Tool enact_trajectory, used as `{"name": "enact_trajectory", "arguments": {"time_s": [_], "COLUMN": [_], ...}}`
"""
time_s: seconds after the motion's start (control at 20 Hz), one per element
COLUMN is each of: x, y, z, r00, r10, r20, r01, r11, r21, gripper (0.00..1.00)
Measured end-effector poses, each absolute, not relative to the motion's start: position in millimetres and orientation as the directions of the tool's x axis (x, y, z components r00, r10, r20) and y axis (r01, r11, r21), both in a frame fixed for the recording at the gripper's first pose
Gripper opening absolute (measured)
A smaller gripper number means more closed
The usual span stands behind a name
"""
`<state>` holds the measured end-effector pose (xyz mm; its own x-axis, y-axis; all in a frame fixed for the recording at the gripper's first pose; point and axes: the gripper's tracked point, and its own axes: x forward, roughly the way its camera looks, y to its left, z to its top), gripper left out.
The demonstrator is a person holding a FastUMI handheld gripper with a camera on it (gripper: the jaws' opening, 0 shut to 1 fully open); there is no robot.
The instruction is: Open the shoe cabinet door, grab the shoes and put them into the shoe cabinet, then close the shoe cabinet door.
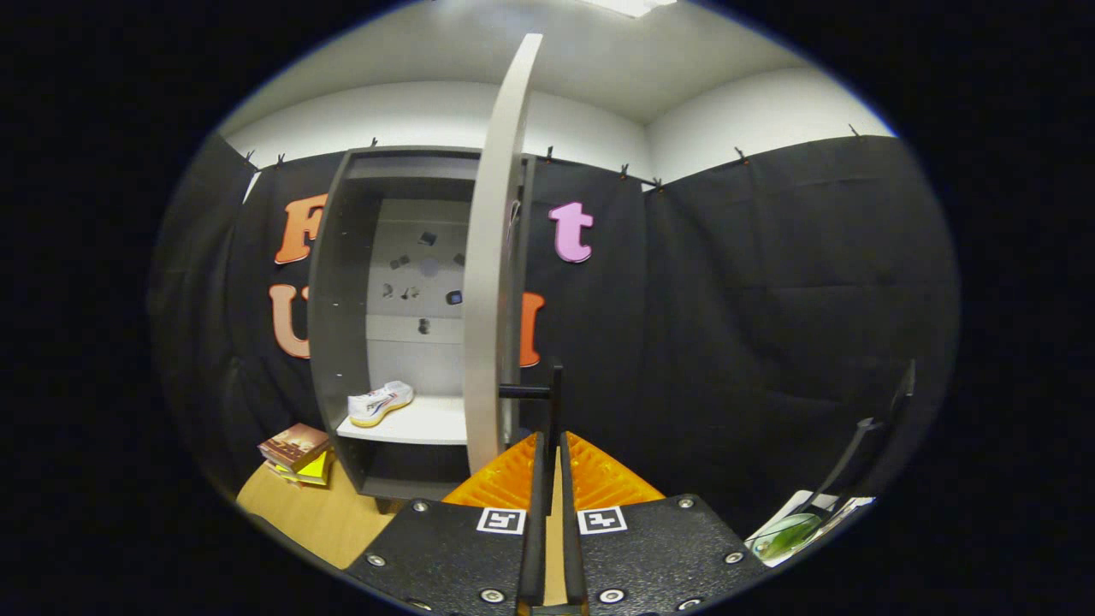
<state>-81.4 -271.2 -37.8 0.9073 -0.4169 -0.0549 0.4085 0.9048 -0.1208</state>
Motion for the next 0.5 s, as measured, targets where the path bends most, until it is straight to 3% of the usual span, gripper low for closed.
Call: {"name": "enact_trajectory", "arguments": {"time_s": [0.25, 0.5], "x": [-111.6, -106.7], "y": [-272.4, -224.1], "z": [-50.3, -71.4], "r00": [0.887, 0.925], "r10": [-0.457, -0.371], "r20": [-0.066, -0.083], "r01": [0.448, 0.363], "r11": [0.886, 0.926], "r21": [-0.122, -0.102], "gripper": [0.08, 0.08]}}
